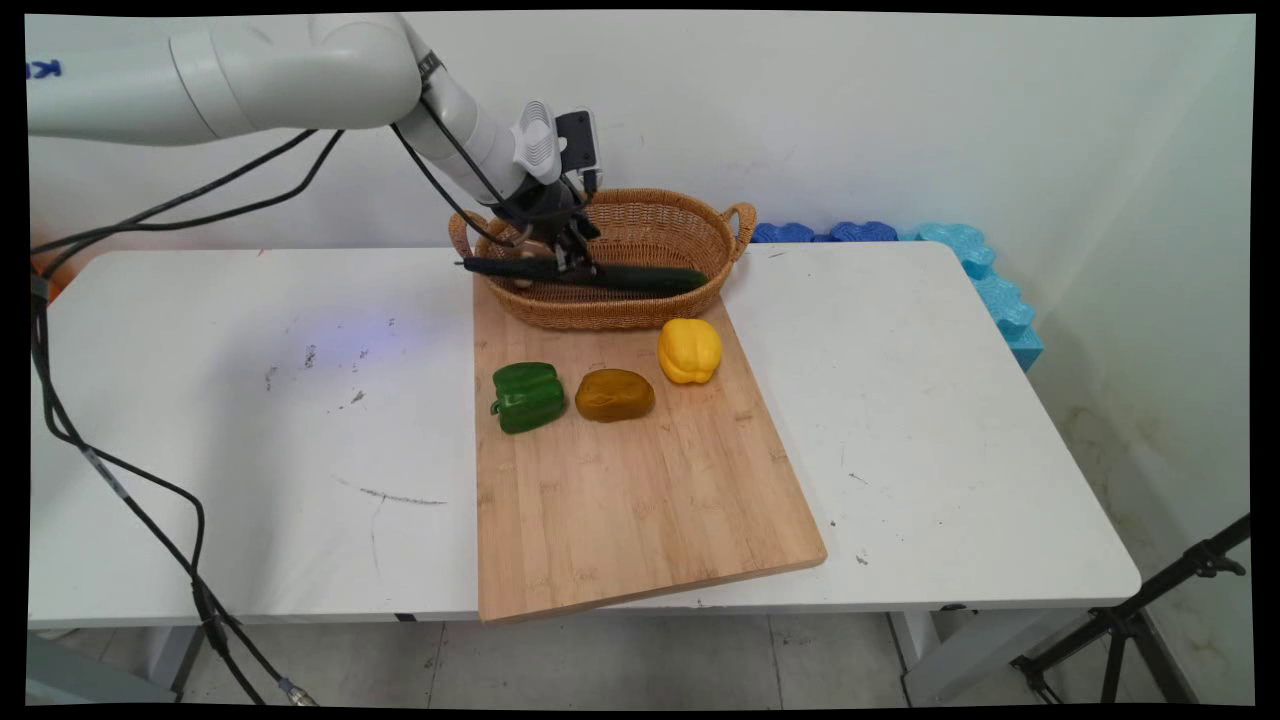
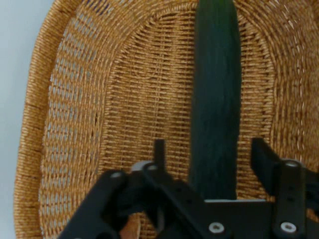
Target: Place the picked object in the vegetable basket
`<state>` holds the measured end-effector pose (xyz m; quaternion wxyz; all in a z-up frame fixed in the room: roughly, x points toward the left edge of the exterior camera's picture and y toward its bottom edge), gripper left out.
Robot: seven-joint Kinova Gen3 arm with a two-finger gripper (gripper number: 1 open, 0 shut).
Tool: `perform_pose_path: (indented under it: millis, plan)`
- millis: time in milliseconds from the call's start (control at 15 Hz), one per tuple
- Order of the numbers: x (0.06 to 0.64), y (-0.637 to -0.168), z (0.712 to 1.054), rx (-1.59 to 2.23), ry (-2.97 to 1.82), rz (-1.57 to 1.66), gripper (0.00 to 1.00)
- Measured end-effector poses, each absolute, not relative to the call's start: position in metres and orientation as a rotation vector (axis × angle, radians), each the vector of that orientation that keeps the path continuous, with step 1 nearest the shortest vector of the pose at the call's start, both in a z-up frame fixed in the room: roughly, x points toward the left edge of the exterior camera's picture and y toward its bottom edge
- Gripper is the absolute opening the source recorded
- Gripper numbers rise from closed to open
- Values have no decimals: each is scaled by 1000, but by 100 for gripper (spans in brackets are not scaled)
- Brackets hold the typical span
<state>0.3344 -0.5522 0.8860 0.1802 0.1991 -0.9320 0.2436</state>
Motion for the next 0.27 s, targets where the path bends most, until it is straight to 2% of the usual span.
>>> perform_pose_path:
  millis: [267]
  plan:
    - [335,-555,881,554,-2634,681,100]
